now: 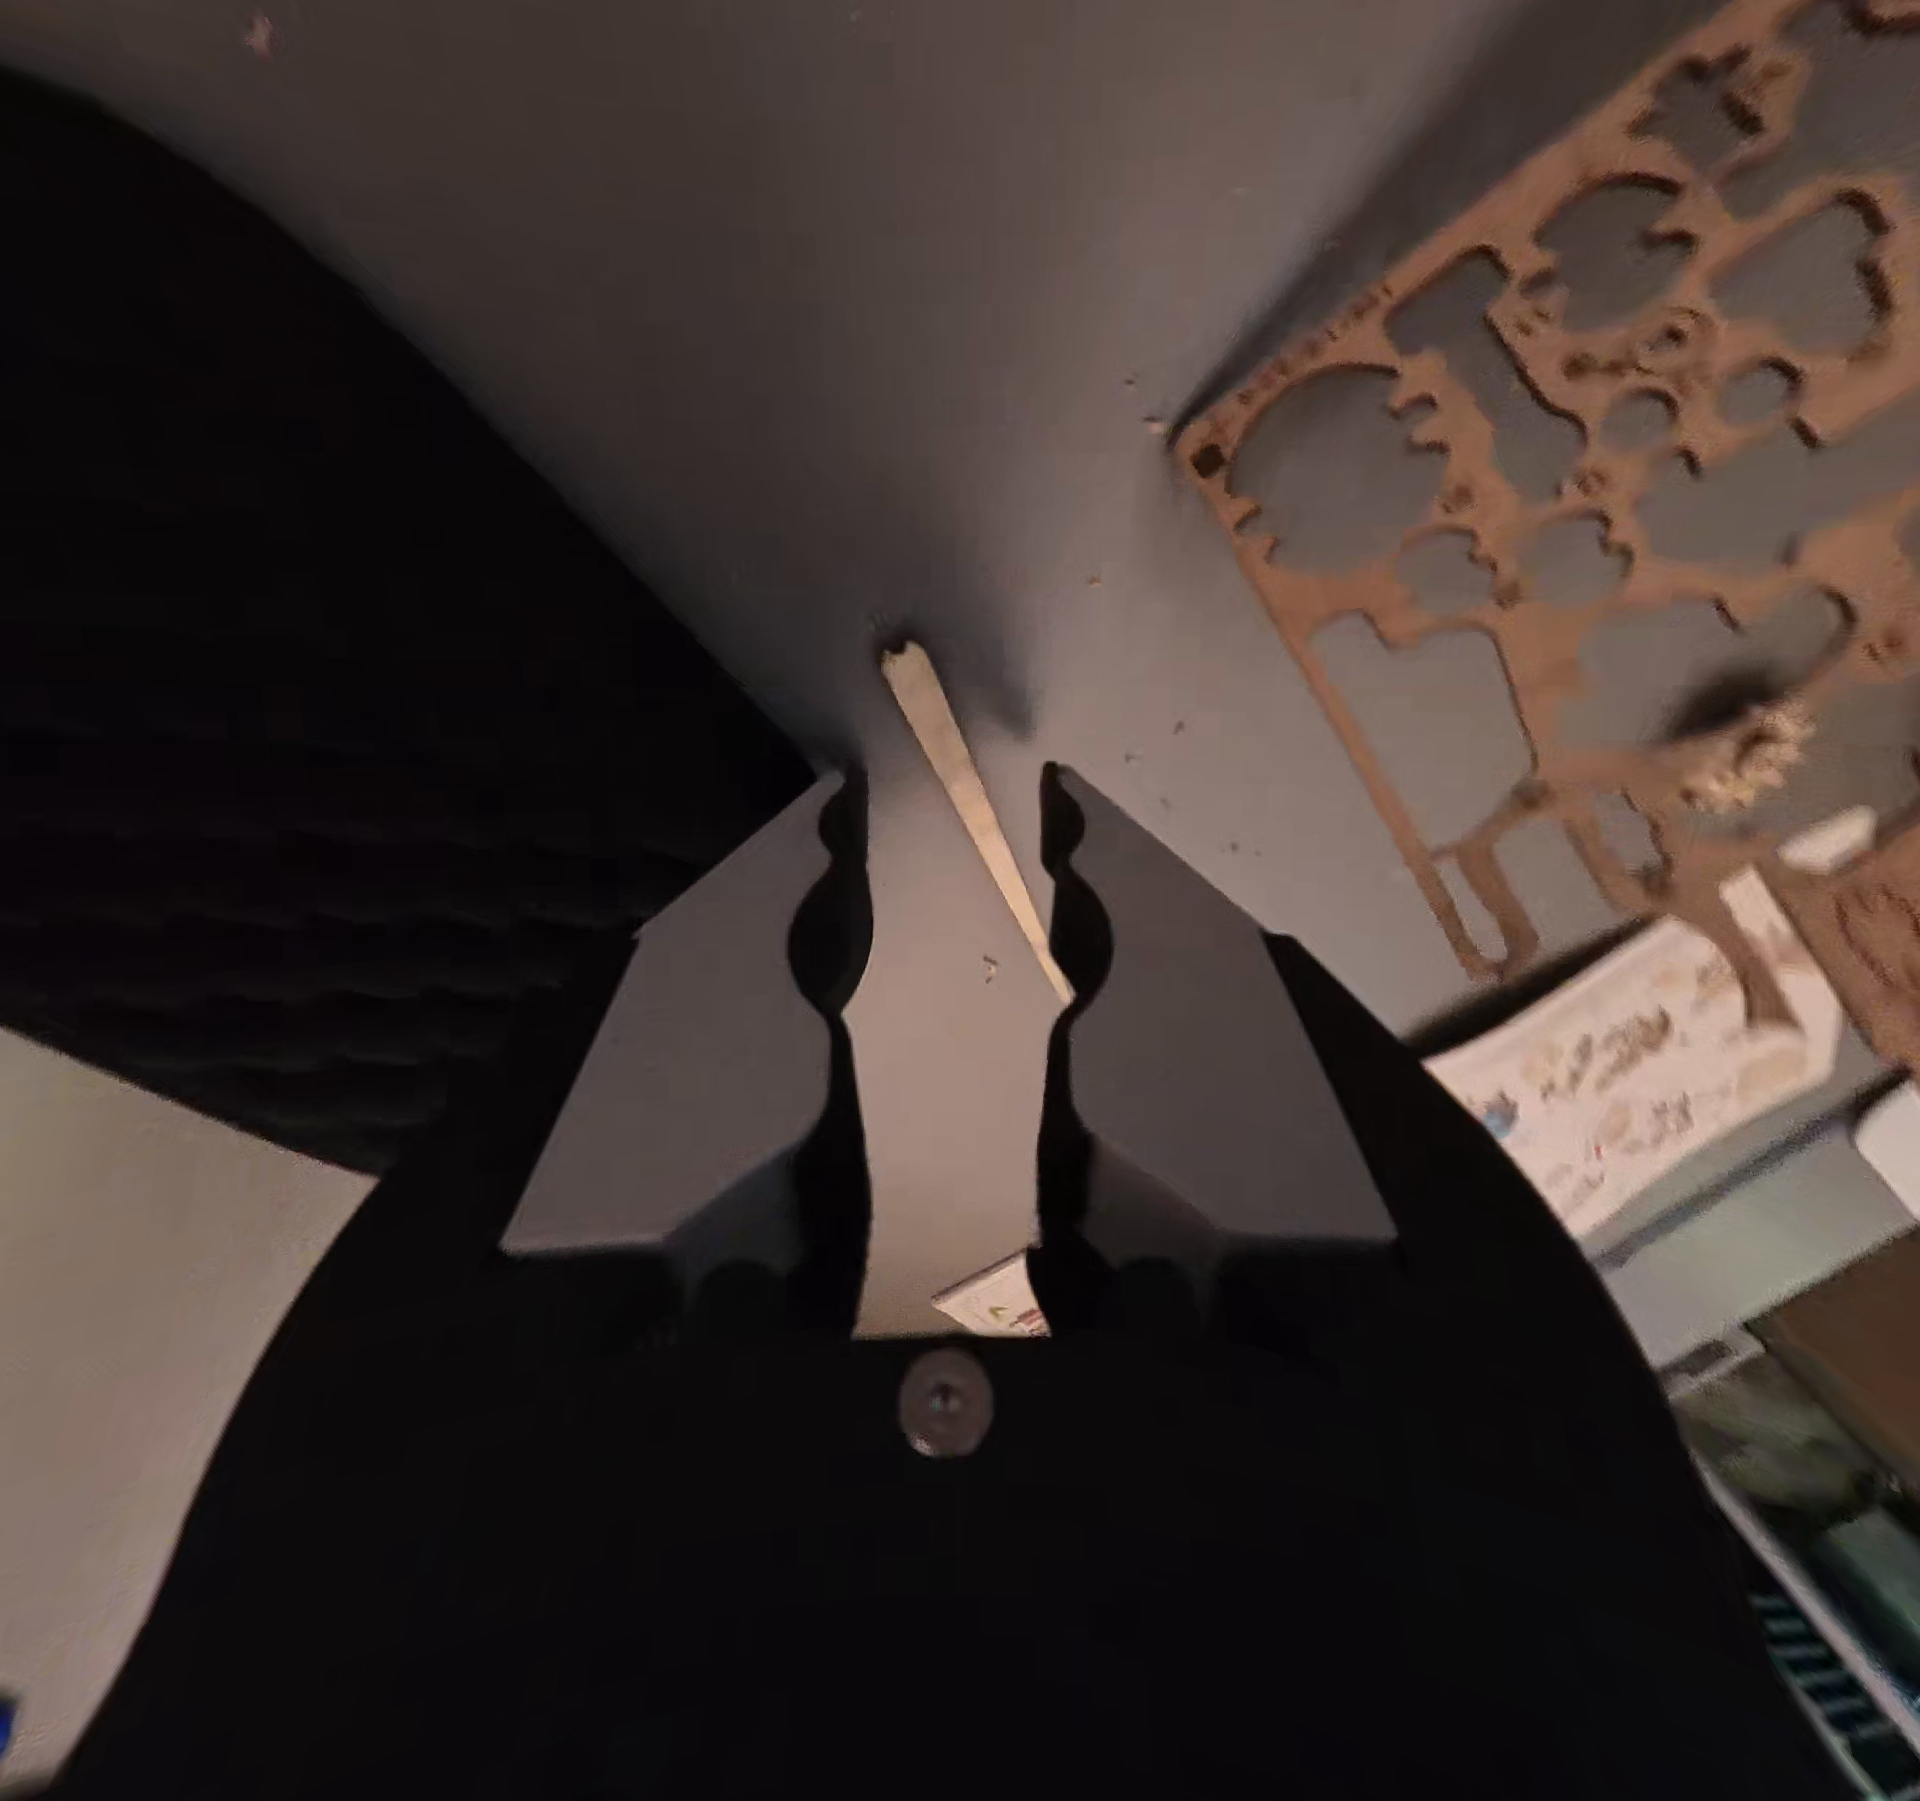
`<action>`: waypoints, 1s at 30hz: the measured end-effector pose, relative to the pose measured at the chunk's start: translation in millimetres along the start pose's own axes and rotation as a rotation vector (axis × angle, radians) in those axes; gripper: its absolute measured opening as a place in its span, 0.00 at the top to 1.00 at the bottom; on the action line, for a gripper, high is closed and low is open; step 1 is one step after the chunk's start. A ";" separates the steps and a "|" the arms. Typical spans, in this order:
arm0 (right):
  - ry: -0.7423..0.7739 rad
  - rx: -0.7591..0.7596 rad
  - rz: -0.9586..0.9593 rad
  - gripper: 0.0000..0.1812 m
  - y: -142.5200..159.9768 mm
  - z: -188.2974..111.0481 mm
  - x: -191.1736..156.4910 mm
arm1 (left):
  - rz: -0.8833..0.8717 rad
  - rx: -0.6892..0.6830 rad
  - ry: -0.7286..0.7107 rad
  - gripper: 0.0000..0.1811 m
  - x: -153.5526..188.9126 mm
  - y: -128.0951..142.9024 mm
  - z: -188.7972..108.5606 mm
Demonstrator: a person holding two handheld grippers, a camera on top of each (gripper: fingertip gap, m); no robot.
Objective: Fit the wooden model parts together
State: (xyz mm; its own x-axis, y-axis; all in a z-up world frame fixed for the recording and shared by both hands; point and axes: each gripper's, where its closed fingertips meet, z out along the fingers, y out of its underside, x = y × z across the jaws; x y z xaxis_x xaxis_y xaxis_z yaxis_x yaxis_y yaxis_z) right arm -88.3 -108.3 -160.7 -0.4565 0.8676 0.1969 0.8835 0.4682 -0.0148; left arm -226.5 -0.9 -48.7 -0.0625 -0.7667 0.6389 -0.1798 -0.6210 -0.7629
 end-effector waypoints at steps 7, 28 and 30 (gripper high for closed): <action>-0.213 -0.087 -0.133 0.87 -4.2 5.2 -4.9 | -0.014 -0.001 -0.003 1.00 -2.3 2.0 1.5; 0.804 1.843 1.180 0.98 -17.2 -190.9 35.0 | -0.167 0.141 -0.170 1.00 -7.7 3.5 14.3; 0.945 1.834 1.287 0.98 -24.6 -184.9 23.7 | -0.197 0.200 -0.222 1.00 -8.1 7.8 12.1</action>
State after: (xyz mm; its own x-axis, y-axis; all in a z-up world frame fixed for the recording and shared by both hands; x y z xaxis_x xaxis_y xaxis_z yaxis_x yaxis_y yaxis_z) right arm -101.4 -130.1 25.6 0.6027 0.6874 -0.4053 -0.6032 0.0600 -0.7953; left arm -215.6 -1.5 -61.0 0.1728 -0.6322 0.7553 0.0296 -0.7632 -0.6455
